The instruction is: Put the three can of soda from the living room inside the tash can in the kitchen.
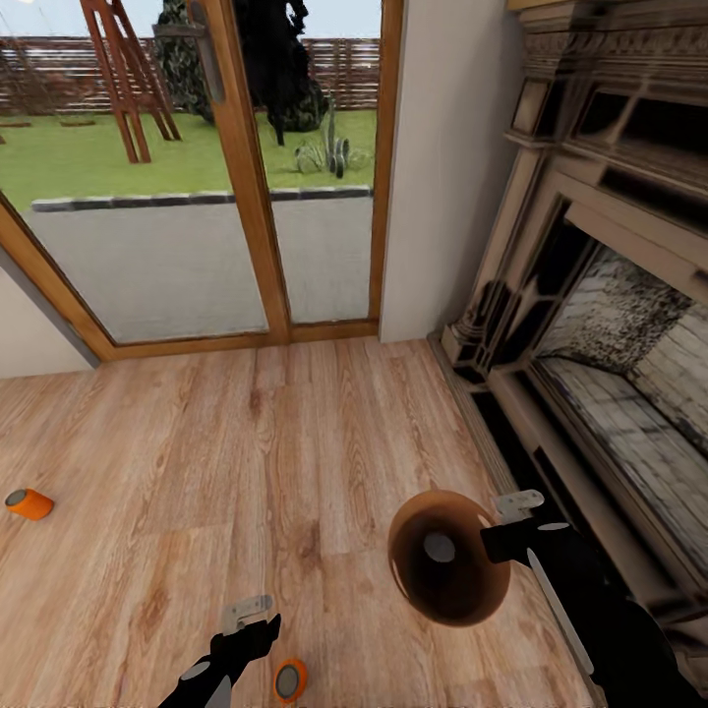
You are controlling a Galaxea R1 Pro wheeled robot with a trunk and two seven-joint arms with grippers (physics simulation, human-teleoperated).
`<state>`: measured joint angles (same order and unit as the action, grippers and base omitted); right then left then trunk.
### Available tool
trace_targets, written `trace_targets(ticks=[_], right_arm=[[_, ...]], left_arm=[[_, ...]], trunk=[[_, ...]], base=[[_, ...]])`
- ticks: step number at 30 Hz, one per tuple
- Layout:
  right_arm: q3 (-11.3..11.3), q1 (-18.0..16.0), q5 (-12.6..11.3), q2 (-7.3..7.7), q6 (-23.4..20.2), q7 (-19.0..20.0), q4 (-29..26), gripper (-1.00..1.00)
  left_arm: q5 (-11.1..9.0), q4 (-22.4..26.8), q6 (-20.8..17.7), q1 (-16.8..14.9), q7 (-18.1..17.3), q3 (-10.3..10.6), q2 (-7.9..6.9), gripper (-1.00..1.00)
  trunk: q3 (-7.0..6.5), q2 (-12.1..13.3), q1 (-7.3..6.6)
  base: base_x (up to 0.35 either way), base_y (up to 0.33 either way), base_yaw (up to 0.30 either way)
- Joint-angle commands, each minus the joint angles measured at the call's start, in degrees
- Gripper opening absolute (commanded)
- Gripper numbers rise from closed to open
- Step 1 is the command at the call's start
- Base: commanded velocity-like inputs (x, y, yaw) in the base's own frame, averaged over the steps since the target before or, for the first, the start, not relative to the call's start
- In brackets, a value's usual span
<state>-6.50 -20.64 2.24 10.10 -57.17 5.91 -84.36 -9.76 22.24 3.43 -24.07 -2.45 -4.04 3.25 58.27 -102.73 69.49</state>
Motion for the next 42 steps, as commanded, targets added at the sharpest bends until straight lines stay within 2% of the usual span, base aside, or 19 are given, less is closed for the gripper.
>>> trace_targets(ticks=[1, 8, 20, 30, 33, 42], right_arm=[[0.00, -0.02, -0.57, 0.00, -0.01, 0.33, -0.01, -1.00], [0.00, -0.02, -0.57, 0.00, 0.03, 0.33, -0.01, -1.00], [-0.01, -0.02, -0.57, -0.02, 0.02, 0.33, -0.01, -1.00], [-0.01, -0.02, -0.57, -0.02, 0.00, 0.33, -0.01, -1.00], [-0.01, -0.02, -0.57, -0.01, -0.03, 0.33, -0.01, -1.00], [-0.01, -0.02, -0.57, 0.00, -0.05, 0.33, -0.09, -1.00]], left_arm=[[0.00, 0.00, 0.00, 0.00, 0.00, 0.00, 0.00, 1.00], [0.00, 0.00, 0.00, 0.00, 0.02, 0.00, 0.00, 1.00], [0.00, -0.08, 0.00, -0.01, 0.00, 0.00, 0.00, 1.00], [0.00, -0.09, 0.00, -0.01, -0.01, 0.00, 0.00, 1.00], [0.00, -0.09, 0.00, -0.01, -0.01, 0.00, 0.00, 1.00], [0.00, -0.08, 0.00, -0.01, 0.00, 0.00, 0.00, 1.00]], trunk=[[0.09, 0.00, 0.00], [0.73, 0.00, 0.00], [4.00, -4.81, 2.63], [4.51, -4.81, 2.63], [5.20, -6.02, 3.29], [5.63, -6.02, 3.29]], base=[[0.000, 0.000, 0.000], [0.000, 0.000, 0.000], [0.000, 0.000, 0.000], [0.000, 0.000, 0.000], [0.000, 0.000, 0.000], [0.000, 0.000, 0.000]])
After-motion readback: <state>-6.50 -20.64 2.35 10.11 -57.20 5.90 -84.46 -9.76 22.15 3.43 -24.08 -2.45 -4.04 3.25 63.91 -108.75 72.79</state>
